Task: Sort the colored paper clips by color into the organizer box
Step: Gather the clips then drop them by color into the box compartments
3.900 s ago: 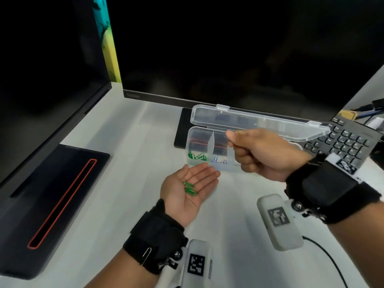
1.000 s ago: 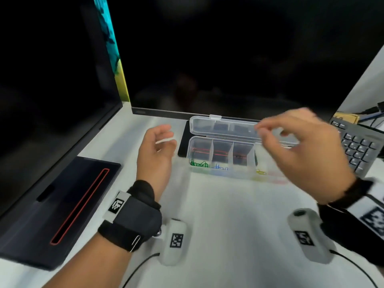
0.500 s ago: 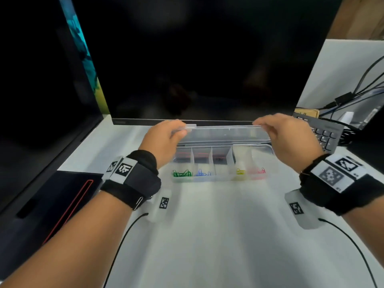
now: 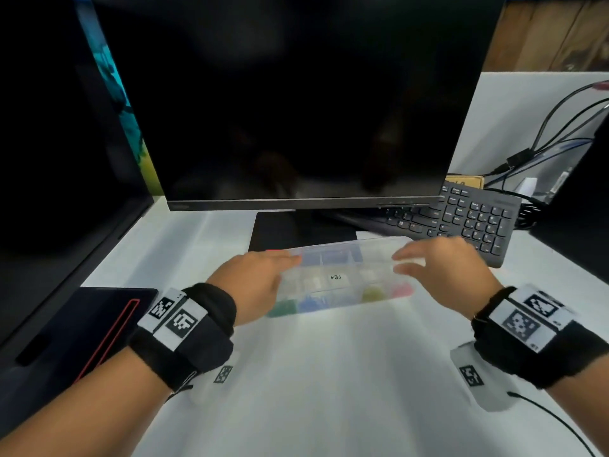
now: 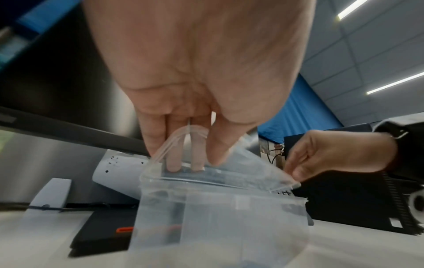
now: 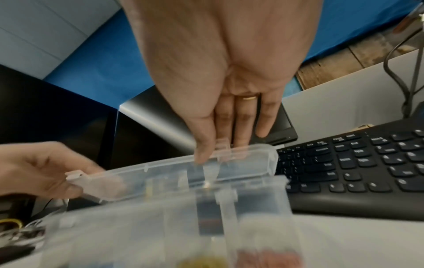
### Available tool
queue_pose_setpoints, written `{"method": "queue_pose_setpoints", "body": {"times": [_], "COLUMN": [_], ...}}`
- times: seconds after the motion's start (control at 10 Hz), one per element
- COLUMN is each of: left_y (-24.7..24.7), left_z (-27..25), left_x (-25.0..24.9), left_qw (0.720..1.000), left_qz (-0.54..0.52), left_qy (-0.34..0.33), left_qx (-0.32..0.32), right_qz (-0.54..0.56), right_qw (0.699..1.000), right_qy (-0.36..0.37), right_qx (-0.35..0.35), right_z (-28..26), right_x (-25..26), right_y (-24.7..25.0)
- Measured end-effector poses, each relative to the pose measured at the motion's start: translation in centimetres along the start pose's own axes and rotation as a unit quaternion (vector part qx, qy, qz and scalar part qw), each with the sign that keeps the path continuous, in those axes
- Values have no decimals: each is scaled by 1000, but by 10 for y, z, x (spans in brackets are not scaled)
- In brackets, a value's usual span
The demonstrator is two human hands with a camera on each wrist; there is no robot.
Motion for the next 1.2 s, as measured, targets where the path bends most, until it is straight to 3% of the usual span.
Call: {"method": "queue_pose_setpoints", "body": {"times": [0.2,0.4,0.5,0.6,0.9,1.1,1.2], "left_y": [-4,-3,-3,-5,-15,-9,-6], "left_z": [-2,11,15,18,23,15,11], "left_x": [-12,-22,-21,-19,-15,-16,-15], "left_qw": [993,986,983,979,970,991,996], "left_qz": [67,108,120,147,211,108,51], "left_qy": [0,2,1,-6,-10,37,42], "left_qx": [102,126,142,140,118,70,55], "right_qz": [-17,34,32,-8,-143,-171,-97], "right_qw": [998,989,984,985,973,972,980], "right_qy": [52,74,51,36,101,97,86], "right_qx": [36,120,165,167,152,131,150], "right_z": [-15,4,13,17,3,-2,-4], "right_x": [-13,-28,-29,-30,-16,-12,-6], "right_y": [-18,-8,-9,-11,-24,-23,-10]}}
Point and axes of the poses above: each hand's wrist, its own z-axis towards the middle knuckle, its own y-axis out of the back of the hand, x = y × z, the point moved 2 cm from there along z, towards the middle knuckle, and after that the axes turned 2 degrees about -z, right-handed, at the moved point
